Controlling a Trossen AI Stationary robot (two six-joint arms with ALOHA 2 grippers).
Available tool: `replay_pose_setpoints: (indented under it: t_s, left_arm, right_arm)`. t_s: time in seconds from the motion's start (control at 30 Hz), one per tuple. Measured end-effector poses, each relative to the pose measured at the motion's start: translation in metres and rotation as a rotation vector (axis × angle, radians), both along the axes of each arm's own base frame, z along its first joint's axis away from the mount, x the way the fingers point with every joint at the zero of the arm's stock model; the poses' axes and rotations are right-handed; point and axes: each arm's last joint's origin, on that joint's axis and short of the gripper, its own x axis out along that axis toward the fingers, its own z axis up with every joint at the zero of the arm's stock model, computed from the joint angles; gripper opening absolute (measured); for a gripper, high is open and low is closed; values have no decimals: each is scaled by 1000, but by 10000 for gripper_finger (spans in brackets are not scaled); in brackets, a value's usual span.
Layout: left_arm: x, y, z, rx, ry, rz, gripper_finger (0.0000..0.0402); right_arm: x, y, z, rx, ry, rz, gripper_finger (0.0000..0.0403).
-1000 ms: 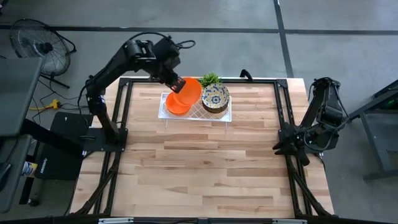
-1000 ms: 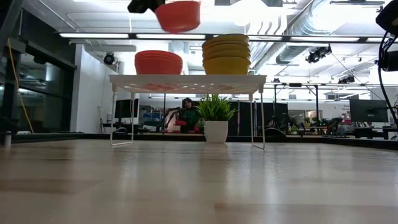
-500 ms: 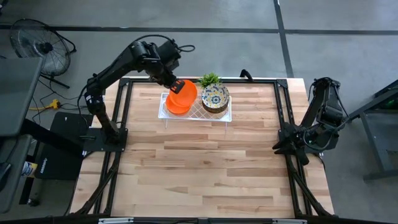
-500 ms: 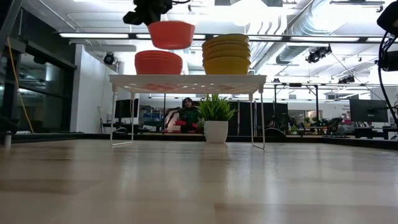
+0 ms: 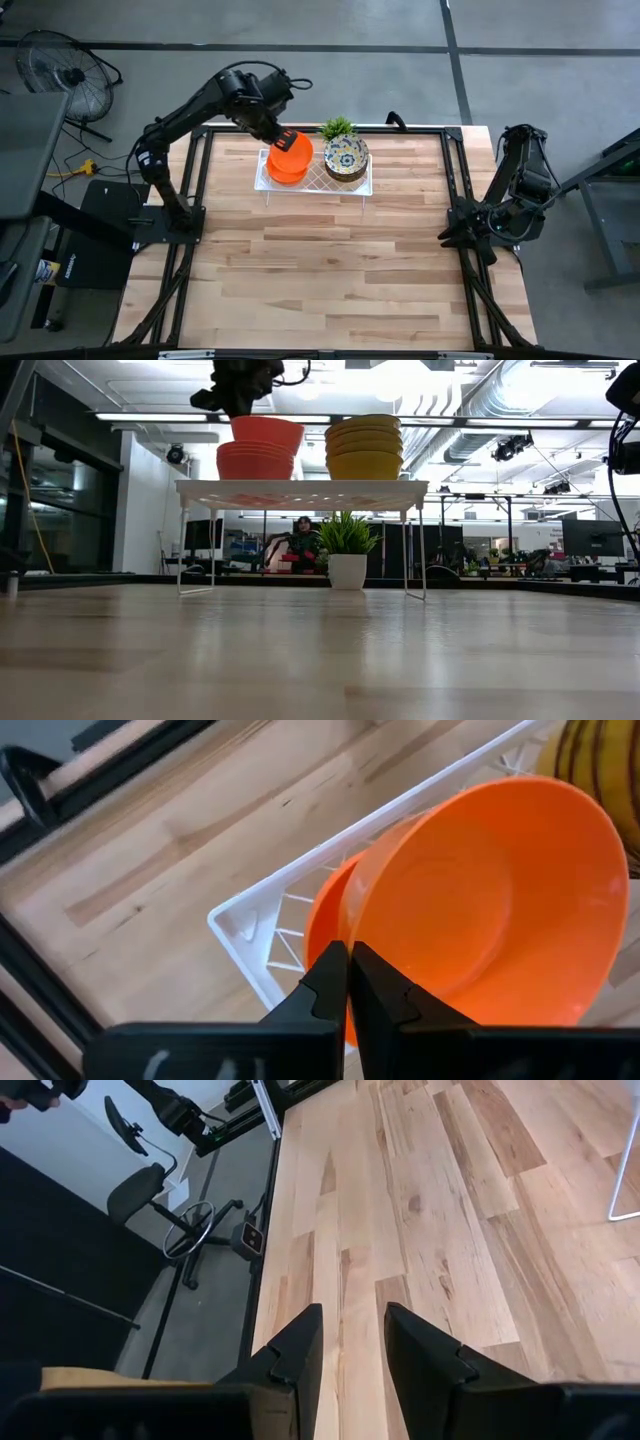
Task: Pick & Place Mini bowls
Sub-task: Stack the orange bowl on the orange bowl on the shelf
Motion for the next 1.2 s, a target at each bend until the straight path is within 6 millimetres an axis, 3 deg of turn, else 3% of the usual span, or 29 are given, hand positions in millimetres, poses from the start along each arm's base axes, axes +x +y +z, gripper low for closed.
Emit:
replay_pose_setpoints:
  t_s: [0.47, 0.7, 0.97, 1.2]
  left_arm:
    - [1, -4, 0, -4, -2, 17, 0]
    - [-16, -15, 18, -29, -87, -31, 0]
    - [-48, -37, 45, -47, -221, -33, 0]
    - [-54, -68, 48, -36, -227, -36, 0]
  right_arm:
    - [0, 0, 0, -8, -2, 7, 98]
    - [0, 0, 0, -20, -4, 14, 98]
    - [0, 0, 0, -19, -3, 14, 98]
    - [0, 0, 0, -22, -10, -1, 98]
